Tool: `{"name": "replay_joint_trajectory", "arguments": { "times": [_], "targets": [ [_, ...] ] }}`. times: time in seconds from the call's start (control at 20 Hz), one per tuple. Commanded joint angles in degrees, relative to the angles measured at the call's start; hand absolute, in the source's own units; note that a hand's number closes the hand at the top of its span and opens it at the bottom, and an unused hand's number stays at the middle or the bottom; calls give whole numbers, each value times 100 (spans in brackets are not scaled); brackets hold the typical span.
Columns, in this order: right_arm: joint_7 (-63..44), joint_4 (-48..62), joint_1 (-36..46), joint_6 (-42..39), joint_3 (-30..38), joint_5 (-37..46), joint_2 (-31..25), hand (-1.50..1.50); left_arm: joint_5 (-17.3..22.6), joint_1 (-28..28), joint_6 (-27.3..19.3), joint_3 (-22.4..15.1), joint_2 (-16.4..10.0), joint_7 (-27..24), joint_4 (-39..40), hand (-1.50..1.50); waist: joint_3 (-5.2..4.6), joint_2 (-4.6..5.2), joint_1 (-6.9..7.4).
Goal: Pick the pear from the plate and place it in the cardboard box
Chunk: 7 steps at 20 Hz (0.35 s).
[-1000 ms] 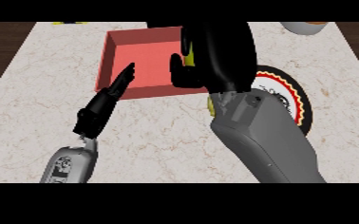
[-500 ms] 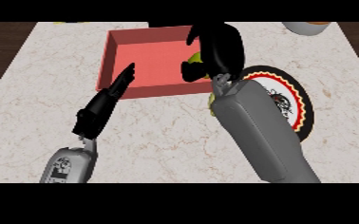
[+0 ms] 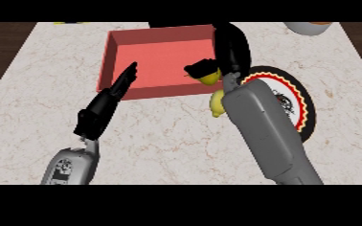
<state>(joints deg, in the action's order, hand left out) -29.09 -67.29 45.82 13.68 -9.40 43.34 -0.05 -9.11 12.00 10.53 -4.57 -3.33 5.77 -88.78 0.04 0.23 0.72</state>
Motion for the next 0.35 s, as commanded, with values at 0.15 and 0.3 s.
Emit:
{"name": "replay_joint_trajectory", "arguments": {
  "times": [0.15,0.3],
  "targets": [
    [1162,-570,-653,1364,608,-1379,5,-150,-71,-300,-9,-65,-24,-147,-119,0,6,-9,21],
    [1213,-1241,-698,936,1192,-1897,-143,-150,-189,-220,-189,-154,150,17,-81,0,3,-33,-112]
  ]
}}
